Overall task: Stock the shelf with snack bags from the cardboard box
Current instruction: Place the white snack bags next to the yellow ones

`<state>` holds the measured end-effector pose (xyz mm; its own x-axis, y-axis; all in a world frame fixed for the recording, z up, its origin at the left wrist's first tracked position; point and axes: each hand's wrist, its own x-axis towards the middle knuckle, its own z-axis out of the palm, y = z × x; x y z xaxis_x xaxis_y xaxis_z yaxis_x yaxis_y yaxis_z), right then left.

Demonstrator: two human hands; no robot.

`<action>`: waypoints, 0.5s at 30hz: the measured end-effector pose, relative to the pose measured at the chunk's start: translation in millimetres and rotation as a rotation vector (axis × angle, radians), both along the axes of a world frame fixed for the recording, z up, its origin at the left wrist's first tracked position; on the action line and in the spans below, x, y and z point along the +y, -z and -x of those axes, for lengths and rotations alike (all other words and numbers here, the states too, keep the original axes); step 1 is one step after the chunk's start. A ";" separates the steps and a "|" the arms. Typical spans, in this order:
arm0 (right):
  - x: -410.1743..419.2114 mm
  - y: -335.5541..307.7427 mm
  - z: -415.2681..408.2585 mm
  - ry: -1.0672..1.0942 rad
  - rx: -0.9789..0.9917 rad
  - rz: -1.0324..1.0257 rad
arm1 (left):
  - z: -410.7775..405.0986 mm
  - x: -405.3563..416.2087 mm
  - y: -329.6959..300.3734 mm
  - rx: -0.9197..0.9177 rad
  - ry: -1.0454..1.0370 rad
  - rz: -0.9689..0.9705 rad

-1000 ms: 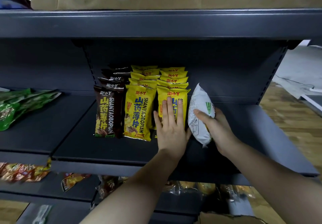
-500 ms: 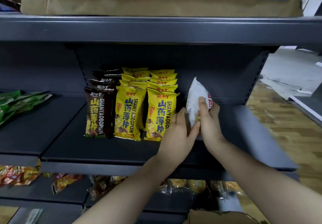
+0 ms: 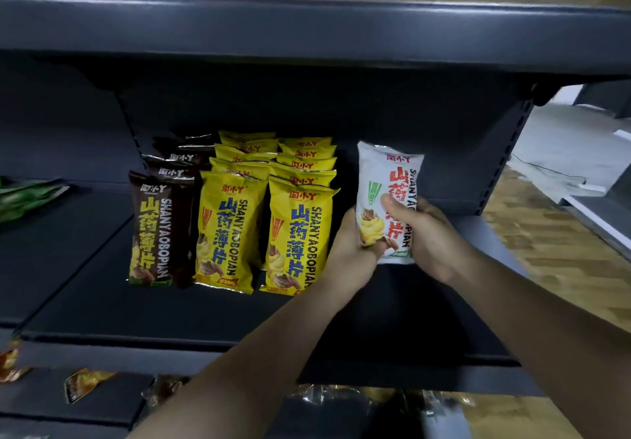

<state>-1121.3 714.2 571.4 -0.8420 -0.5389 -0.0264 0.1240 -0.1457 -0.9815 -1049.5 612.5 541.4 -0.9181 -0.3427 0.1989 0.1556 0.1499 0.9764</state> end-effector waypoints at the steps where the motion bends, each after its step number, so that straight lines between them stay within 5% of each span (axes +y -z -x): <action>1: -4.9 1.9 6.0 0.032 0.005 0.003 | 5.9 -0.7 3.4 0.001 -0.043 0.032; 6: -30.2 9.2 27.6 0.121 0.050 -0.033 | 31.0 2.1 22.3 -0.100 -0.263 0.385; 15: -63.0 16.7 59.5 0.188 0.059 0.028 | 73.4 5.2 20.4 -0.249 -0.460 0.530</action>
